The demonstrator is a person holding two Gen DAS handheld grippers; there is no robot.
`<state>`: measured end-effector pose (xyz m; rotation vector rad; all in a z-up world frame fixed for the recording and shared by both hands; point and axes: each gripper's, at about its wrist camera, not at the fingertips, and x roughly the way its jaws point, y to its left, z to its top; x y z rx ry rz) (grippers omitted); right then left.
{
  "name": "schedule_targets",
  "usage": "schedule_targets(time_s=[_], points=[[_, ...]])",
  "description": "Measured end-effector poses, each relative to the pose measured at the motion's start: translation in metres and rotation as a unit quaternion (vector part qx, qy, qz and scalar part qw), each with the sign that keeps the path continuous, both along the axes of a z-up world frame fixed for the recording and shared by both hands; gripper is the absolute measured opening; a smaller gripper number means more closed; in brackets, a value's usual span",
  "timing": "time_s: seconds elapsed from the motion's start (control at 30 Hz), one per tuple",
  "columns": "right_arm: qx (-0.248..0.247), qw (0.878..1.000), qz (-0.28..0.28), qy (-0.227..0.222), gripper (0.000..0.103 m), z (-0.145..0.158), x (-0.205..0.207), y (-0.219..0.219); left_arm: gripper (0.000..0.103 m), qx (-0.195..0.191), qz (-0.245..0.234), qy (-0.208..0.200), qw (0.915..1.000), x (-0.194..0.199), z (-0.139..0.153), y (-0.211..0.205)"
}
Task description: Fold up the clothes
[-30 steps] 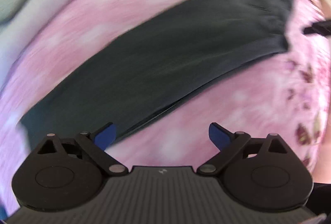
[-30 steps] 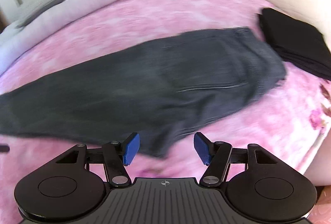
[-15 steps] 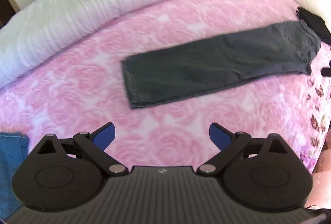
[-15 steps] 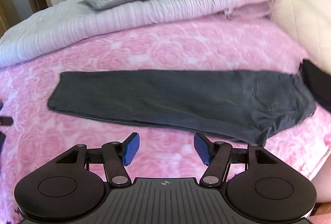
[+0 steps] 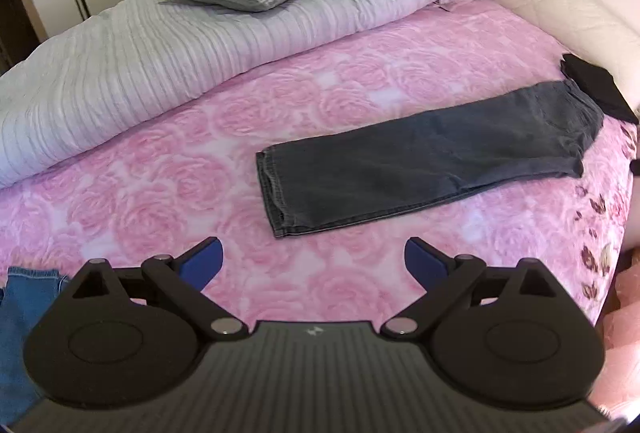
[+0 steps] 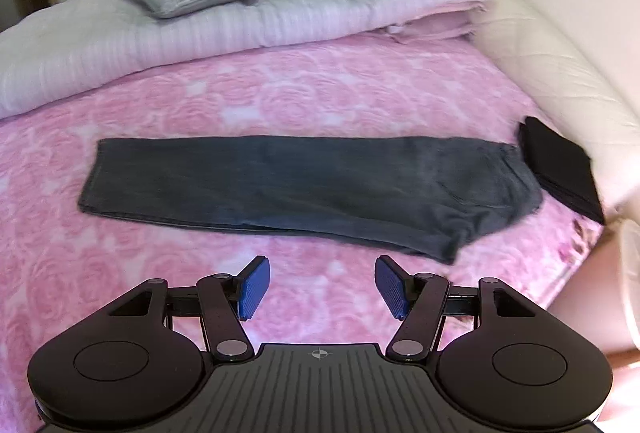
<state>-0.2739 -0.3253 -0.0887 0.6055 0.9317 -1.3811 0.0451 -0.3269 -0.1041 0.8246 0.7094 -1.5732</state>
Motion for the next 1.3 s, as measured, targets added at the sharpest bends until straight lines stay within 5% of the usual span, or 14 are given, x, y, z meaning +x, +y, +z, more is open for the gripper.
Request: schedule_targets(time_s=[0.5,0.63,0.7,0.8,0.93,1.2,1.3], points=[[-0.007,0.997,-0.072,0.004,0.062,0.020,-0.032,0.026,0.096,-0.005,-0.033,0.009,0.9994,-0.012,-0.006,0.001],[-0.015,1.000,-0.020,-0.003,0.062,0.010,-0.007,0.025,0.096,-0.007,-0.016,-0.004,0.9998,0.003,-0.017,0.003],[-0.032,0.997,0.067,0.010,0.062,-0.003,0.026,0.025,0.096,-0.008,-0.004,-0.011,0.9999,0.013,-0.025,0.005],[-0.062,0.970,0.230,0.041,0.062,-0.034,0.085,0.026,0.096,-0.011,0.022,-0.018,0.9995,0.031,-0.037,0.006],[-0.082,0.931,0.354,0.046,0.062,-0.102,0.153,0.010,0.096,-0.012,0.051,-0.041,0.9978,0.048,-0.056,0.008],[-0.104,0.878,0.464,0.055,0.062,-0.237,0.256,-0.031,0.096,-0.004,0.141,-0.024,0.9897,0.087,-0.106,0.013],[-0.113,0.871,0.472,0.075,0.062,-0.263,0.277,-0.046,0.096,-0.006,0.158,-0.008,0.9874,0.096,-0.117,0.015]])
